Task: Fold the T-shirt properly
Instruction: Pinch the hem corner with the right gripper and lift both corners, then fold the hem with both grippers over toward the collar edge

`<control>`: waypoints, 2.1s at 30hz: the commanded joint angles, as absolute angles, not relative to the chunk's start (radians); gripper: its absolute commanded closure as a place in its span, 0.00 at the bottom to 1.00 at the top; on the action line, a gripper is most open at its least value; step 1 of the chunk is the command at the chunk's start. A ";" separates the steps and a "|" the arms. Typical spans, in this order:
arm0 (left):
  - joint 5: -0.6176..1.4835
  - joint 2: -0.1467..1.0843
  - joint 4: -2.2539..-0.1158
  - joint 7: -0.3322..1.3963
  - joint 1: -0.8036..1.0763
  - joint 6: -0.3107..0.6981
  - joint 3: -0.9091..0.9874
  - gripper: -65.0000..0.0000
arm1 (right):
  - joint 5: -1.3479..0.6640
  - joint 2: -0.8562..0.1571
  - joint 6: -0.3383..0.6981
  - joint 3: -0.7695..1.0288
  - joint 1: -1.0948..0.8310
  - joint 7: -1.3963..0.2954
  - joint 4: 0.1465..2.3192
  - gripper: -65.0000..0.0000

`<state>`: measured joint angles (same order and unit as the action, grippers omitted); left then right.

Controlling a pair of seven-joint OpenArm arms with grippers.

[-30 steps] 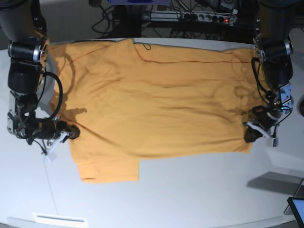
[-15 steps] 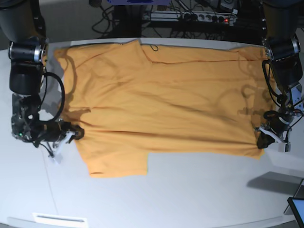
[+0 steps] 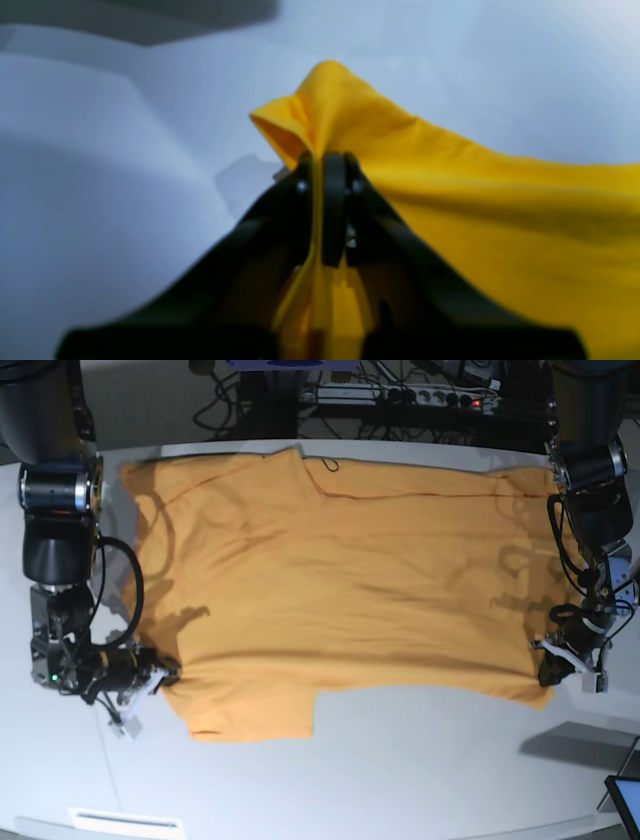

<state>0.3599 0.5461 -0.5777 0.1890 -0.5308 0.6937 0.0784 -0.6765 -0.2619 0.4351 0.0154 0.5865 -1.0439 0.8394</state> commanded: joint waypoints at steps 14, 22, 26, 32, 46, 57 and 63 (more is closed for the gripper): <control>0.378 0.579 -0.613 0.157 -0.621 0.698 0.008 1.00 | -0.693 -0.318 0.435 0.018 0.696 -1.033 0.854 0.99; 0.389 0.595 -0.779 0.159 -0.532 0.698 -0.033 1.00 | -0.693 -0.349 0.435 0.018 0.654 -1.038 0.871 1.00; 0.389 0.605 -0.782 0.159 -0.522 0.698 -0.033 1.00 | -0.693 -0.364 0.435 0.018 0.631 -1.066 0.947 1.00; 0.390 0.624 -0.823 0.159 -0.481 0.698 -0.033 1.00 | -0.693 -0.367 0.435 0.018 0.610 -1.109 1.046 1.00; 0.392 0.671 -1.058 0.159 -0.331 0.698 -0.033 1.00 | -0.693 -0.371 0.433 0.025 0.519 -1.181 1.262 1.00; 0.392 0.704 -1.179 0.159 -0.220 0.698 -0.033 1.00 | -0.700 -0.366 0.302 0.030 0.475 -1.248 1.417 1.00; 0.390 0.704 -1.244 0.159 -0.142 0.698 0.102 1.00 | -0.702 -0.366 0.302 0.065 0.427 -1.244 1.419 1.00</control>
